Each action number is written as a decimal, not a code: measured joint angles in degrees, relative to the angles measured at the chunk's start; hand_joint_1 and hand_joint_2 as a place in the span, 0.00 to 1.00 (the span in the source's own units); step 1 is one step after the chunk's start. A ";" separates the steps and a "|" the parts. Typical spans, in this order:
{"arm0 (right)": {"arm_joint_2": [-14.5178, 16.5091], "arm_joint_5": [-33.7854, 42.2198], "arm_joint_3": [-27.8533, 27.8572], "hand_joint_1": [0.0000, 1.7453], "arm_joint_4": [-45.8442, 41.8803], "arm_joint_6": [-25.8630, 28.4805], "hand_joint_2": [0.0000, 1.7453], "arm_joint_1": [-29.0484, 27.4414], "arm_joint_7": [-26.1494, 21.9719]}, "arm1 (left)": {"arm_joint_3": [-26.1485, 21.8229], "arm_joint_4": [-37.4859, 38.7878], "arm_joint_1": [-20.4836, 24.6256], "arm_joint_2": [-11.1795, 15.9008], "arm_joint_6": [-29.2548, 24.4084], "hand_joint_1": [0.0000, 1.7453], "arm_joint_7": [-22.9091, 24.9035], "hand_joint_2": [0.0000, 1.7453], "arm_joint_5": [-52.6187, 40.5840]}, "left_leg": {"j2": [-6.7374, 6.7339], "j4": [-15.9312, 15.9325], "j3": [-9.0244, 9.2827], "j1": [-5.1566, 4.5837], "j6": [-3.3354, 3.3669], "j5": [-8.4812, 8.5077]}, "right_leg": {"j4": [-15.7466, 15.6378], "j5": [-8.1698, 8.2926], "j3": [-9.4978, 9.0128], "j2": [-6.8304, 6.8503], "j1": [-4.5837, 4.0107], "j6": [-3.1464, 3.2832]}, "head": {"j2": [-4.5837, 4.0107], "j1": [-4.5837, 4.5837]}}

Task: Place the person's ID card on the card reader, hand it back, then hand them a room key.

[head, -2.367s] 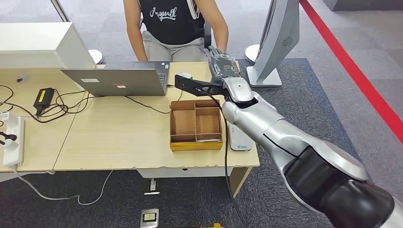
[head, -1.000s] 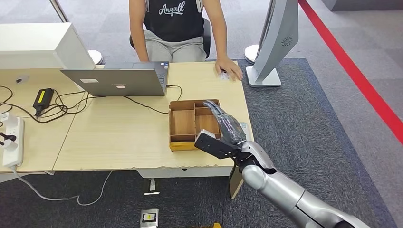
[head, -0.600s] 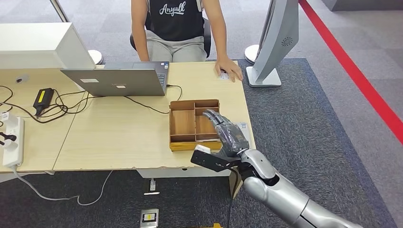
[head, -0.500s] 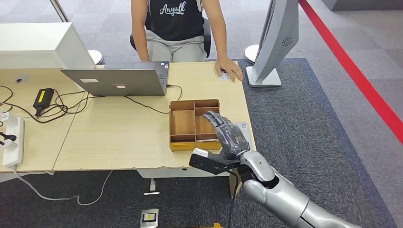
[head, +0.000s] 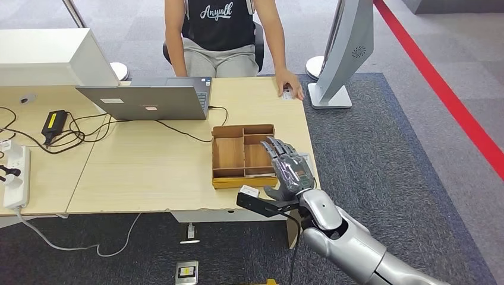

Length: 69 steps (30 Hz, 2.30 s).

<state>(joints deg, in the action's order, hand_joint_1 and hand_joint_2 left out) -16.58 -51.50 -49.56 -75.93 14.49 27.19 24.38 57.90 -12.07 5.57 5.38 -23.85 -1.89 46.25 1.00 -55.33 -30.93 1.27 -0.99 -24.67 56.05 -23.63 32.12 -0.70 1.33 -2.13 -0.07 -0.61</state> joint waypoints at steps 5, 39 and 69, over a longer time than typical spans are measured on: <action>0.40 -0.19 -0.02 0.00 0.71 -0.26 1.00 0.54 0.36 | 0.00 0.00 0.01 -0.02 0.00 0.00 -0.02 0.00 -0.02 | 0.00 0.00 -0.02 0.00 0.00 0.00 | 0.00 0.00 0.01 0.00 0.00 0.00 | 0.01 0.00; 9.21 3.57 -3.22 0.00 18.93 -2.99 1.00 6.38 -3.24 | 0.02 0.00 0.22 -0.09 -0.68 0.00 0.71 0.00 1.08 | 0.01 0.01 -0.04 0.00 0.00 0.00 | 0.01 -0.01 0.02 0.02 0.00 0.00 | 0.00 0.00; 9.23 5.62 -3.67 0.00 22.40 -0.83 1.00 6.54 -3.40 | 0.02 0.00 0.20 -0.22 -0.89 0.00 1.01 0.00 1.50 | 0.00 0.00 -0.04 0.00 0.00 0.00 | 0.00 -0.01 0.02 0.01 0.00 0.00 | 0.01 0.00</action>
<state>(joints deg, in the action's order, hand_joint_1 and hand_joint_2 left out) -7.35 -45.88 -53.23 -53.53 13.66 33.72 20.98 57.92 -12.07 5.77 5.16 -24.74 -0.88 47.75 1.00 -55.33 -30.97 1.27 -0.99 -24.67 56.05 -23.63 32.14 -0.69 1.33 -2.13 -0.07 -0.61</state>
